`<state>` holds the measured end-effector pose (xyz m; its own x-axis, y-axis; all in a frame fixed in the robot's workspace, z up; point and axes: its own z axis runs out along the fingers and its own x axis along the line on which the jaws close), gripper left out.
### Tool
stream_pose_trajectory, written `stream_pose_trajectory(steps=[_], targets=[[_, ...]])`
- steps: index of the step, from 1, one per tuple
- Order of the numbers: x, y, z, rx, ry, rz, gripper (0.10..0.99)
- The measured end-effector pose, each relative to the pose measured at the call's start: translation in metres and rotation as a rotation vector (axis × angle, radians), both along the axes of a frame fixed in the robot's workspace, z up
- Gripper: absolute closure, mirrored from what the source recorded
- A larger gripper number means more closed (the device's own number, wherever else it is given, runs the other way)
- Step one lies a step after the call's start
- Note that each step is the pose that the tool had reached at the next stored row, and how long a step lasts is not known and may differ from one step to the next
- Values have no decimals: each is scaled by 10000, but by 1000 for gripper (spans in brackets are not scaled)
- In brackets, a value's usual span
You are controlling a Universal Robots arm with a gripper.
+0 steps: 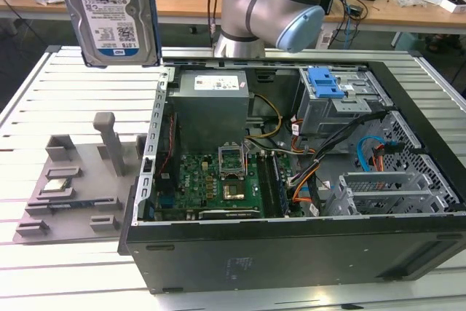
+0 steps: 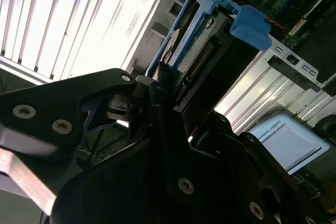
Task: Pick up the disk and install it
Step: 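Pick up the disk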
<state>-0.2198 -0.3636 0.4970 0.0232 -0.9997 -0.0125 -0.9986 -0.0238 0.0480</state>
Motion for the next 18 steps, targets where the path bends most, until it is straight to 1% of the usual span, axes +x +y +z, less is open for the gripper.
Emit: stream_pose_trajectory(steps=[1, 4, 6, 9, 10, 12, 13, 18], targets=[[42, 0, 0, 0, 0, 0, 725], [124, 0, 0, 0, 1, 2, 725], [213, 0, 1, -1, 1, 0, 725], [310, 0, 0, 0, 1, 2, 725], [375, 0, 0, -1, 2, 1, 725], [433, 0, 0, -1, 2, 0, 725], [482, 0, 0, 0, 1, 2, 725], [658, 0, 1, -1, 3, 2, 725]])
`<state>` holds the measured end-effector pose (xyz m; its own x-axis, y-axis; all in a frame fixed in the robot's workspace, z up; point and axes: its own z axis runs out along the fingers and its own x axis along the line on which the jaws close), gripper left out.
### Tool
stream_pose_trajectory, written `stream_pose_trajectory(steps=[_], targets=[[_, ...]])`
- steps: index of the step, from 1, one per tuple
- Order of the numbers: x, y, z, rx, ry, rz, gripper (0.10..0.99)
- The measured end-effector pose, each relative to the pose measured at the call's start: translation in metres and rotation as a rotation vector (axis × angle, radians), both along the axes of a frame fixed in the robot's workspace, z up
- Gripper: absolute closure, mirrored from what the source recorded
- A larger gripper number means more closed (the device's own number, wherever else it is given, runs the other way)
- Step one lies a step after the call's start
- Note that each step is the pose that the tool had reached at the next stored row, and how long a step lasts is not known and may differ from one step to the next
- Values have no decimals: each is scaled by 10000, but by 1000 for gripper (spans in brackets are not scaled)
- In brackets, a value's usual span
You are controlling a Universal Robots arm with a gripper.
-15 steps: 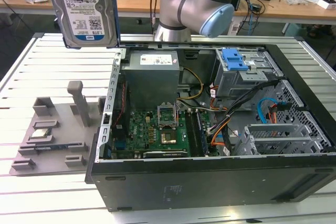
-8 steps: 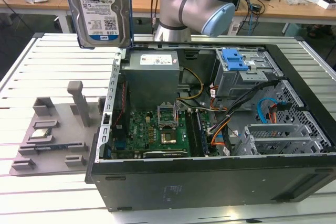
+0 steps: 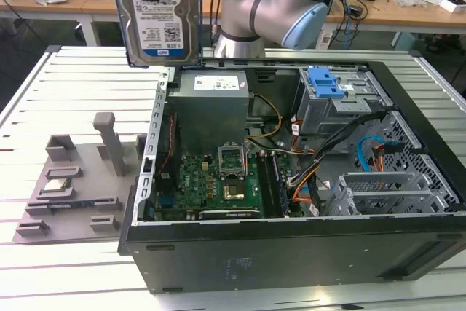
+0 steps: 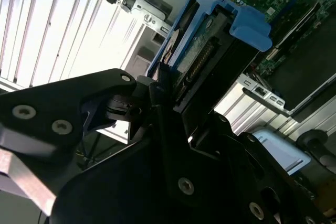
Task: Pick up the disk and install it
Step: 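Pick up the disk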
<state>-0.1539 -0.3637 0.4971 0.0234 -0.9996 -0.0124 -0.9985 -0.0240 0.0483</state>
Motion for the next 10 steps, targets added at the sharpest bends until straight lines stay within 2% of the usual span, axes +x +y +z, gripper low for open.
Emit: stream_pose_trajectory(steps=[10], targets=[[361, 0, 0, 1, 2, -2, 725]])
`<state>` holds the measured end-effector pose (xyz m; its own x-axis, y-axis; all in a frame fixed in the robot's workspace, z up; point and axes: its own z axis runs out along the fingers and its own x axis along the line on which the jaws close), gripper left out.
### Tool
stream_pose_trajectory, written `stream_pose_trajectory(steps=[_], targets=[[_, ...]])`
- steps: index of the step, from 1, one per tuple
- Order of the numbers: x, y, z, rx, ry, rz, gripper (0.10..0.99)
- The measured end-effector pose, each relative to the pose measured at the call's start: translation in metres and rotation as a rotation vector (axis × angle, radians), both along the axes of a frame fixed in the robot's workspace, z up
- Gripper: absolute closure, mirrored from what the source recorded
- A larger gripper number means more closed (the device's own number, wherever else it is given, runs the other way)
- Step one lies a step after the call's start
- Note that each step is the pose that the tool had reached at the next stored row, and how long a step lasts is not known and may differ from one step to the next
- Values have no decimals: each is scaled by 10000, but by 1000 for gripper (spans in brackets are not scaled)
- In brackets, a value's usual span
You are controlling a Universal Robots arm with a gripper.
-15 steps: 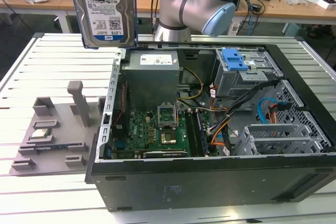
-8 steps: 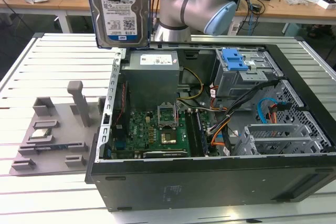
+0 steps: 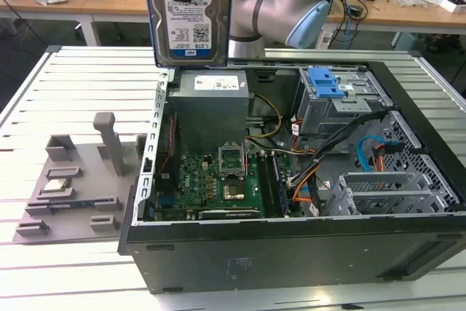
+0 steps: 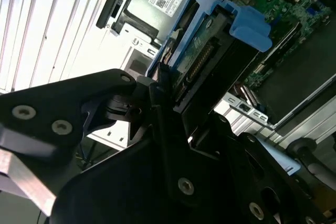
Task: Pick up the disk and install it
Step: 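Pick up the disk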
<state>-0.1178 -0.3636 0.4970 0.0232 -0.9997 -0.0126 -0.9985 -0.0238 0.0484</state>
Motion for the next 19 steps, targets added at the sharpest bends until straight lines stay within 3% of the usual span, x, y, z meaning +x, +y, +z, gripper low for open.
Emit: stream_pose_trajectory(steps=[11, 19], targets=[[384, 0, 0, -1, 2, 0, 725], [743, 0, 0, -1, 5, 0, 725]])
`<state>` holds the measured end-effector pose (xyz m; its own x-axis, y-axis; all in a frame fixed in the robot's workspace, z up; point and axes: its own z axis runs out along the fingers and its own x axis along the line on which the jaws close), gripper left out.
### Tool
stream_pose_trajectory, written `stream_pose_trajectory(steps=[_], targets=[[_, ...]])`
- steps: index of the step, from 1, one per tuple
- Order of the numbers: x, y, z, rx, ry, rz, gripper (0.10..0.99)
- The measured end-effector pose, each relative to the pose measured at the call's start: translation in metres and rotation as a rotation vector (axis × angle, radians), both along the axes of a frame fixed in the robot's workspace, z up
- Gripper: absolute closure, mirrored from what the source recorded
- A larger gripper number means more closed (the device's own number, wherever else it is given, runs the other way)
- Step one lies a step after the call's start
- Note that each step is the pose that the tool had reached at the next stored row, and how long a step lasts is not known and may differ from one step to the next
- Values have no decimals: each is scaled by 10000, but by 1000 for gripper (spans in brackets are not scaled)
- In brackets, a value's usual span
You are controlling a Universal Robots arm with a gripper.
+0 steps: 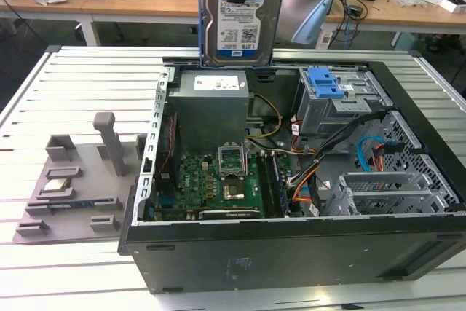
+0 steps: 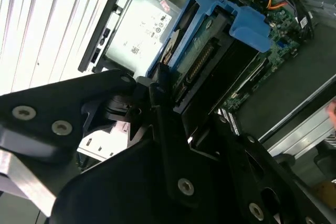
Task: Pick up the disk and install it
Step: 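Pick up the disk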
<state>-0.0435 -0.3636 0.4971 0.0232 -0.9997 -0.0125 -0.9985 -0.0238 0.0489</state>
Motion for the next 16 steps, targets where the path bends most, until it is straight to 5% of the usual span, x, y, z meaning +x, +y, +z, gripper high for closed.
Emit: stream_pose_trajectory(steps=[16], targets=[[765, 0, 0, 1, 3, 1, 725]])
